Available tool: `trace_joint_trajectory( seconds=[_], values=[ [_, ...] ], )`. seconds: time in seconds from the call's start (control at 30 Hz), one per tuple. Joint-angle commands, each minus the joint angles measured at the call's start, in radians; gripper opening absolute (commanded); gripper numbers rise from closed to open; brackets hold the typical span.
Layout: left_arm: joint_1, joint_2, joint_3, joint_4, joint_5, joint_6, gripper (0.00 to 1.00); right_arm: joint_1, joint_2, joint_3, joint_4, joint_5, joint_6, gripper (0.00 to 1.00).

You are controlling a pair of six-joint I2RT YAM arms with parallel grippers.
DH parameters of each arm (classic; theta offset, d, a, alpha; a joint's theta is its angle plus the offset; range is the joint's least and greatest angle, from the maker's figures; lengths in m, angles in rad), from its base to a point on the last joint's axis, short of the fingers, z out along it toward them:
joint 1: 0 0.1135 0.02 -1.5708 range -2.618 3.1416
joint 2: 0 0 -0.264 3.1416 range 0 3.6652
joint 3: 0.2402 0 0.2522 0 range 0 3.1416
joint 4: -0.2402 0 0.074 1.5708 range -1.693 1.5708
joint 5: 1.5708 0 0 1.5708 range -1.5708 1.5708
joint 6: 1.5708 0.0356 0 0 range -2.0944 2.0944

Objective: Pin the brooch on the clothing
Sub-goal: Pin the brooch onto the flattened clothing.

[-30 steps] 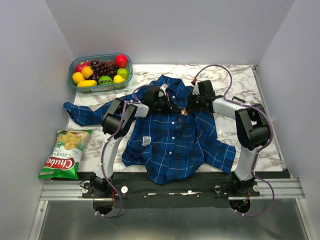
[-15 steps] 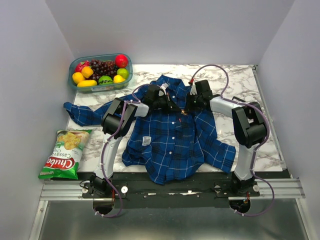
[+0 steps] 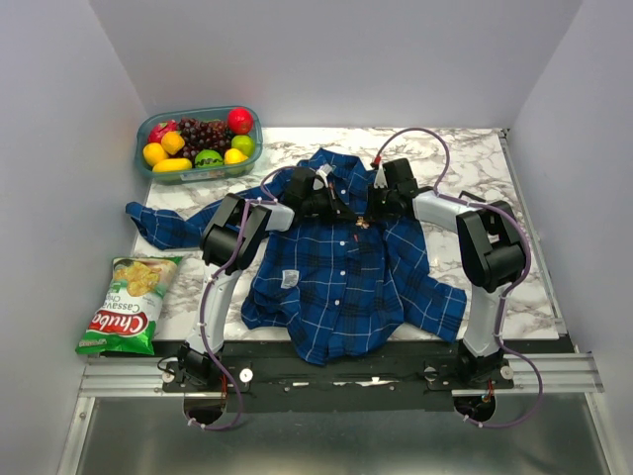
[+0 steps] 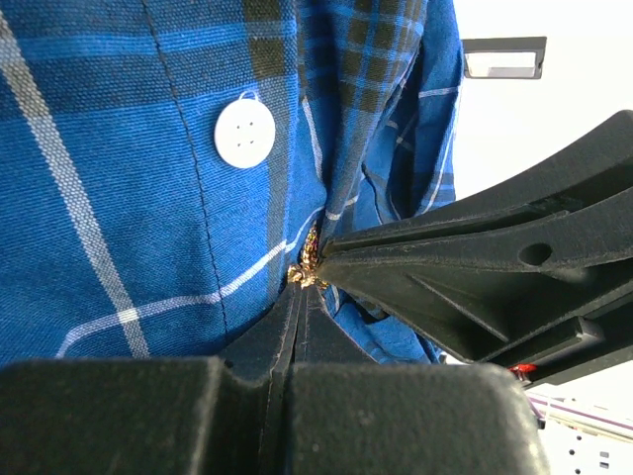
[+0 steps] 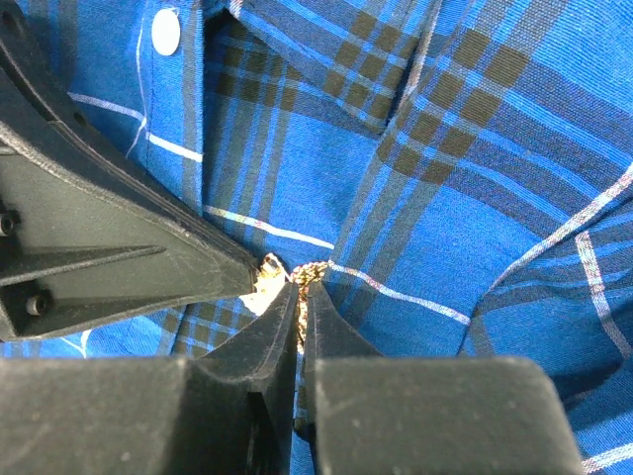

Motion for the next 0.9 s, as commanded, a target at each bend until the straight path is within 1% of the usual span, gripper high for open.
trace_joint_trajectory(
  seconds=[0.0, 0.13, 0.17, 0.23, 0.3, 0.33, 0.43, 0.5, 0.53, 0.63, 0.7, 0.87],
  values=[
    [0.004, 0.022, 0.007, -0.011, 0.014, 0.015, 0.0, 0.011, 0.028, 0.009, -0.028, 0.024, -0.008, 0.14],
    [0.004, 0.002, -0.004, -0.042, -0.018, 0.044, 0.0, 0.013, 0.028, 0.007, -0.025, 0.029, -0.007, 0.13],
    [0.004, -0.003, -0.01, -0.048, -0.037, 0.052, 0.0, 0.013, 0.026, 0.006, -0.024, 0.03, -0.007, 0.12],
    [0.004, -0.021, -0.018, -0.077, -0.054, 0.072, 0.0, 0.013, 0.022, 0.0, -0.019, 0.033, -0.005, 0.05],
    [0.004, -0.035, -0.028, -0.101, -0.081, 0.101, 0.05, 0.013, 0.02, -0.003, -0.016, 0.035, -0.004, 0.02],
    [0.004, -0.049, -0.031, -0.114, -0.092, 0.112, 0.11, 0.013, 0.017, -0.008, -0.014, 0.035, -0.004, 0.01],
    [0.002, -0.076, -0.041, -0.163, -0.132, 0.164, 0.2, 0.013, 0.013, -0.017, -0.005, 0.042, -0.001, 0.0],
    [-0.001, -0.083, -0.042, -0.19, -0.144, 0.193, 0.23, 0.013, 0.0, -0.034, 0.012, 0.042, 0.007, 0.0],
    [-0.003, -0.086, -0.039, -0.2, -0.147, 0.201, 0.27, 0.013, -0.004, -0.04, 0.019, 0.039, 0.009, 0.0],
    [-0.016, -0.09, -0.027, -0.249, -0.179, 0.236, 0.33, 0.013, -0.013, -0.054, 0.038, 0.032, 0.019, 0.0],
    [-0.033, -0.089, -0.008, -0.302, -0.196, 0.261, 0.34, 0.011, -0.013, -0.056, 0.044, 0.029, 0.025, 0.0],
    [-0.049, -0.081, 0.025, -0.359, -0.222, 0.305, 0.35, 0.013, -0.018, -0.066, 0.056, 0.036, 0.042, 0.0]
  ],
)
